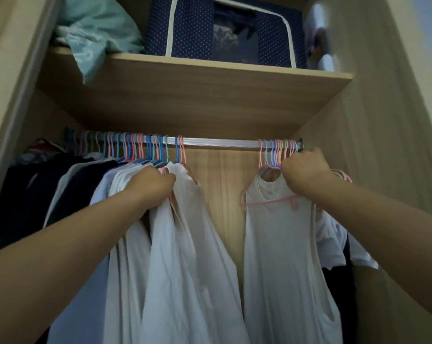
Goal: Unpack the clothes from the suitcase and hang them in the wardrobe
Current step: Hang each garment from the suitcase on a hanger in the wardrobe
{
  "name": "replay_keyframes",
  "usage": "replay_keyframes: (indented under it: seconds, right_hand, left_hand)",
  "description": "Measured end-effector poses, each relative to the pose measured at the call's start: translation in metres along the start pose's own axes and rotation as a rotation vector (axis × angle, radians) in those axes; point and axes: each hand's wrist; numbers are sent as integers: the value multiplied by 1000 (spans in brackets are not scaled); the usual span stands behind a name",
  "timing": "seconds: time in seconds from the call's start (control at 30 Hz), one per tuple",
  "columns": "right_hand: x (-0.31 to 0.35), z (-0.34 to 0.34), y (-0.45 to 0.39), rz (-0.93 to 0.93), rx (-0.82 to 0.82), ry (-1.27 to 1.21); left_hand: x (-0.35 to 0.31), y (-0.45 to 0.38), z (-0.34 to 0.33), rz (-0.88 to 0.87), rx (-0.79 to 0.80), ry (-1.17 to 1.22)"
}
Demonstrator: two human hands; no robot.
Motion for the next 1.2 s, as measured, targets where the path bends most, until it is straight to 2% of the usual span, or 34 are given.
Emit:
replay_keyframes:
  seconds: [0.07, 0.17, 0.27, 0.4, 0.53, 0.63, 0.73, 0.9, 1.0, 1.1, 1.2]
  right_hand:
    - [9, -1, -3, -35, -26, -96]
    - [22, 3, -14, -235, -22, -420]
    - [27, 7, -26, -384, -74, -637]
    - [19, 12, -24, -452, -5, -849]
    - [-21, 32, 1, -554, -138, -805]
    - [-50, 43, 26, -612, -144, -682]
    - [-70, 50, 50, -607, -149, -619]
    - [-98, 71, 95, -552, -289, -519]
    - [-104, 72, 133, -678, -318, -718]
    - [-105, 78, 182, -886, -307, -1099]
    - [-117, 94, 235, -945, -257, -1333]
  left_hand:
    - [-4, -2, -1, 46, 28, 7]
    - [-13, -2, -6, 65, 41, 49]
    - [-28, -3, -18, 133, 72, 144]
    - [-58, 22, -42, -25, 155, 116]
    - [-97, 43, -78, -110, 257, 135]
    - [-122, 48, -105, -245, 372, 176]
    - [-123, 37, -134, -312, 389, 179]
    - [-109, 60, -134, -179, 398, 234]
    - [-100, 89, -135, -85, 459, 280]
    - [-94, 132, -129, -32, 369, 334]
    - [-97, 189, -112, -239, 140, 287]
Point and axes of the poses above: each hand's wrist, its own y-axis away from the middle knuckle, its own z-axis out of the back of the hand, x = y × z, and after that the axes turned 6 degrees about -x, right-handed
